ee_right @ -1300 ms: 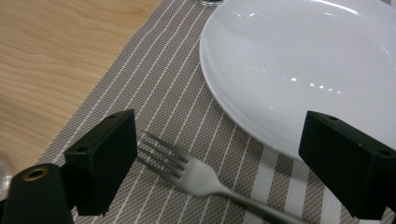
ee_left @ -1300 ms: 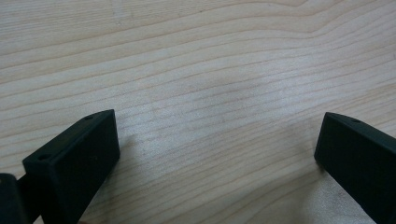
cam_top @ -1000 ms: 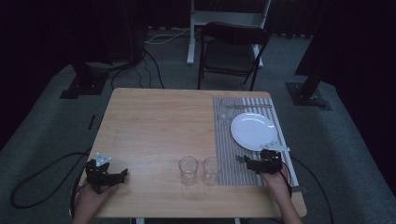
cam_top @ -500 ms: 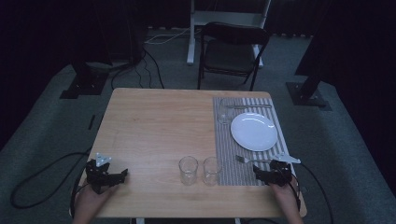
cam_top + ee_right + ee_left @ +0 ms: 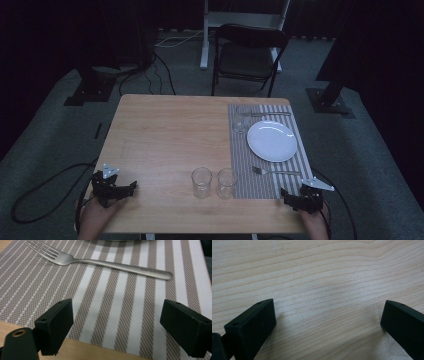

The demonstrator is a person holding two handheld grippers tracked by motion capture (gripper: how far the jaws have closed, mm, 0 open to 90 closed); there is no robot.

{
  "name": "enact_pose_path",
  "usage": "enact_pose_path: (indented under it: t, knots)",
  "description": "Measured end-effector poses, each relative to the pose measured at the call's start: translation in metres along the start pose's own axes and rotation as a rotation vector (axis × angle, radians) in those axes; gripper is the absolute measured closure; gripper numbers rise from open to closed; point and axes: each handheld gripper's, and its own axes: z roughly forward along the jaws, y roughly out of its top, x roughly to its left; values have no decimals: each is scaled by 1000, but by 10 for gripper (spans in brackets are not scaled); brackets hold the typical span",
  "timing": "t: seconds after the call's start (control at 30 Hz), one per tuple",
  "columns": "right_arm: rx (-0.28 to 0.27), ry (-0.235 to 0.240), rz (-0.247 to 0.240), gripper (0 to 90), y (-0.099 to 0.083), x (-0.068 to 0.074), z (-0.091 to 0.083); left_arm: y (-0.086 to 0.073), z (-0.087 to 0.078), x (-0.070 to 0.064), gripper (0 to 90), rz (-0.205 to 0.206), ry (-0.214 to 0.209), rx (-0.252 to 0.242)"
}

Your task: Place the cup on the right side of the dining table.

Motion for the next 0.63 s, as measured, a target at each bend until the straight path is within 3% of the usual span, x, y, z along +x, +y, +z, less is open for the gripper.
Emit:
enact_pose_path:
  t: [0.2, 0.63]
  knots:
    - [2, -46, -29, 112, -12, 1, 2, 0, 0, 0, 3, 0, 0, 0]
    - [2, -50, -24, 113, -12, 2, 1, 0, 0, 0, 3, 0, 0, 0]
